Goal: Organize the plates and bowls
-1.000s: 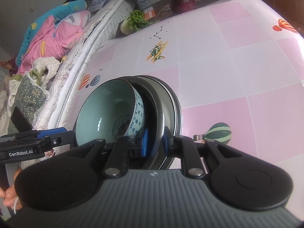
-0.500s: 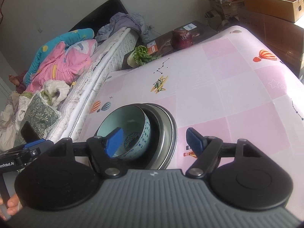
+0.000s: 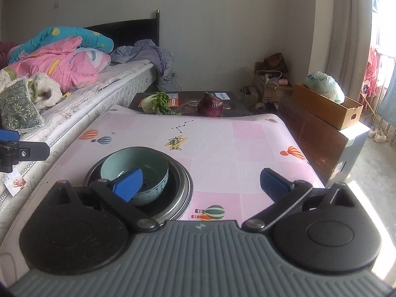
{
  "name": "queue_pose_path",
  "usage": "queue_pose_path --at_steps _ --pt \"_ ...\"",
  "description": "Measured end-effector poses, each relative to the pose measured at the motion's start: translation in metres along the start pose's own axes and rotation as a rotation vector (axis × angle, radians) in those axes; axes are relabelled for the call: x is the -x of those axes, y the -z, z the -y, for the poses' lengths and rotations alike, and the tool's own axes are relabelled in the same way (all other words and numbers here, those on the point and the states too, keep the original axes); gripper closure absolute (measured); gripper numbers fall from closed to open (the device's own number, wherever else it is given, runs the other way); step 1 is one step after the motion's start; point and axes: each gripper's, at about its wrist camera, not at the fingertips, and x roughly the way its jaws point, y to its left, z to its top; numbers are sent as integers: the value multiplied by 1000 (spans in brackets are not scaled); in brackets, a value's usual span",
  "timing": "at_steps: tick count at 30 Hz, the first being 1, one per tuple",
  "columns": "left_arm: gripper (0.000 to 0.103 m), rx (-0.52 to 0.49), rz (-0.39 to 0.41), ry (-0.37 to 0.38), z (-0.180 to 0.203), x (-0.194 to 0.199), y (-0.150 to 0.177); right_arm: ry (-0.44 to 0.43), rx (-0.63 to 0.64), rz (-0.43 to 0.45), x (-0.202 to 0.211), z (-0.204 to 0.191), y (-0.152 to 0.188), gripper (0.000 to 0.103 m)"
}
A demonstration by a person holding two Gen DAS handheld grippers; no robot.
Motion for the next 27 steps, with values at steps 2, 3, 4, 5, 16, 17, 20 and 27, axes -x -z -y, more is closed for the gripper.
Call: queue_pose_path --at_steps 2,3,4,5,16,17,20,27 --pt "0 4 3 6 0 2 0 9 27 -2 4 -8 2 1" --pt "0 7 5 7 -1 4 0 9 33 -6 7 -11 3 1" --pt "0 9 7 8 -1 5 0 6 37 -10 8 -13 3 1" --pt "0 10 8 7 -1 6 0 1 37 -11 9 -15 4 1" --pt "0 22 30 -91 3 25 -7 13 11 -2 23 -20 3 1" --pt "0 23 27 -97 2 26 -8 20 10 -1 23 -21 2 1" --pt "0 20 20 -115 3 28 -9 39 13 8 26 -23 3 1" --pt "0 -1 -6 -131 6 29 -8 103 34 45 35 -26 5 1"
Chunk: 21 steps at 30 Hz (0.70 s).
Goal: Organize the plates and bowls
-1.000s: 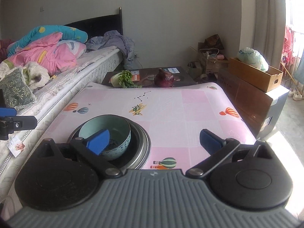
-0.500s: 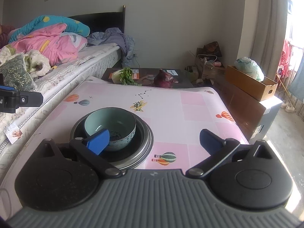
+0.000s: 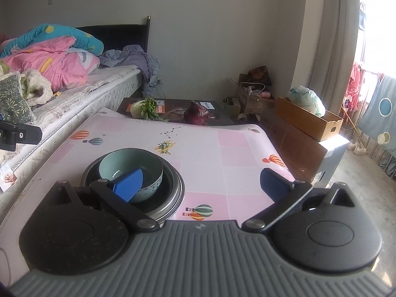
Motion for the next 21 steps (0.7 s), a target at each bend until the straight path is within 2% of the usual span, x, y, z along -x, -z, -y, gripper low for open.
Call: queue_pose_path --at_steps 5,12,21 --pt "0 21 4 9 -4 1 0 -6 -13 -9 4 1 -2 1" --pt "0 -43 43 -30 4 6 3 -51 -5 -48 6 -4 -5 1" --pt "0 23 -26 35 -4 2 14 -70 -41 -81 6 -11 -1 1"
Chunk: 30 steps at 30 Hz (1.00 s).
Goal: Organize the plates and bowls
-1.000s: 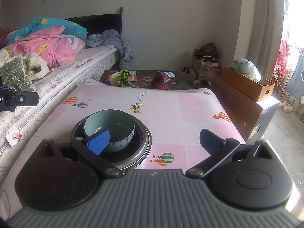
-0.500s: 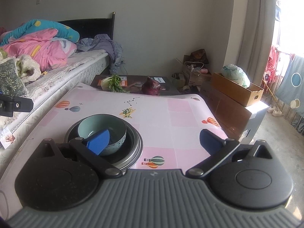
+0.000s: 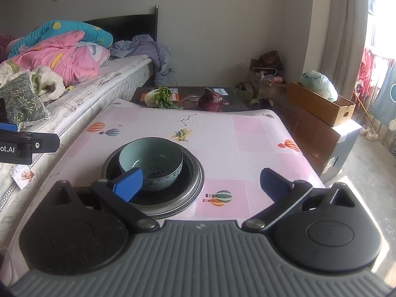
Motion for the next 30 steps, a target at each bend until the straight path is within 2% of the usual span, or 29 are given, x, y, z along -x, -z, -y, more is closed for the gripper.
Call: queue_pose_path --at_steps 8,13,18,24,30 --pt "0 47 -106 -22 -13 -10 20 31 -58 -21 -5 2 15 1" --pt "0 60 -139 -47 -15 -15 31 26 -83 -90 -16 -1 24 1" --pt "0 64 -198 -57 -12 -26 36 109 -51 -177 -36 -7 33 1" --pt "0 66 -274 -69 -6 -44 43 96 -73 -228 -51 -6 38 1" --pt "0 53 -314 -65 1 -55 45 92 -60 -270 -65 -9 40 1"
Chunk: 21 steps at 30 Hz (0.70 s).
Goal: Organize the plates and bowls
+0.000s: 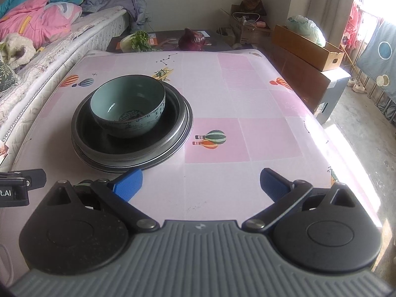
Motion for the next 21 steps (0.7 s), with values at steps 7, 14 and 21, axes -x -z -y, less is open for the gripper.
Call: queue_pose_path --at_steps 7,14,21 --pt "0 -4 -25 -15 3 -8 -3 -18 5 -39 -12 -5 -1 1" --pt "0 0 -36 -5 2 -12 -5 -24 12 -49 -15 -8 -2 1" --pt "0 0 -36 -3 3 -12 -6 -29 18 -47 -15 -10 -4 1"
